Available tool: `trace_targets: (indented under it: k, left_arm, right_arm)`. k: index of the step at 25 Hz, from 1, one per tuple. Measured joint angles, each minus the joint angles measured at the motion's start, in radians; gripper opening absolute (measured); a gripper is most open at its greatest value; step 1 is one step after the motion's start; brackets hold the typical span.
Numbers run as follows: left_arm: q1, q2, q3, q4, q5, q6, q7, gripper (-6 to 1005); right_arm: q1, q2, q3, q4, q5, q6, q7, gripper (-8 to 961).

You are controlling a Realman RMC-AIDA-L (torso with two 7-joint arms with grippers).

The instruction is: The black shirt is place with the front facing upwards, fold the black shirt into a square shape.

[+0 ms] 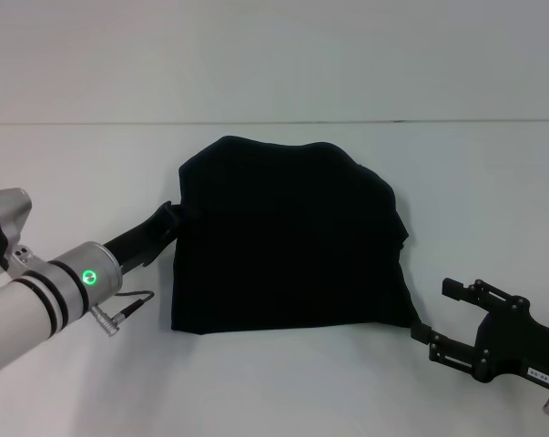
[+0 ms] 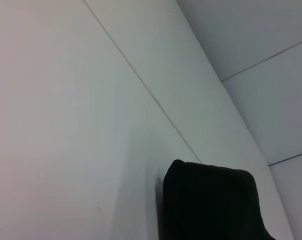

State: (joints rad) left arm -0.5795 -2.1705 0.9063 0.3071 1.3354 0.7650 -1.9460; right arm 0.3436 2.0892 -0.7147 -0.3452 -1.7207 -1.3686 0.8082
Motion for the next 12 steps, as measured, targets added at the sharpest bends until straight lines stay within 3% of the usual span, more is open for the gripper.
trace_targets:
  k: [12]
  left_arm:
    - [0.014, 0.015, 0.017, 0.003, 0.017, 0.103, 0.066, 98]
  right_arm:
    - [0.002, 0.001, 0.001, 0.000, 0.000, -0.002, 0.003, 834]
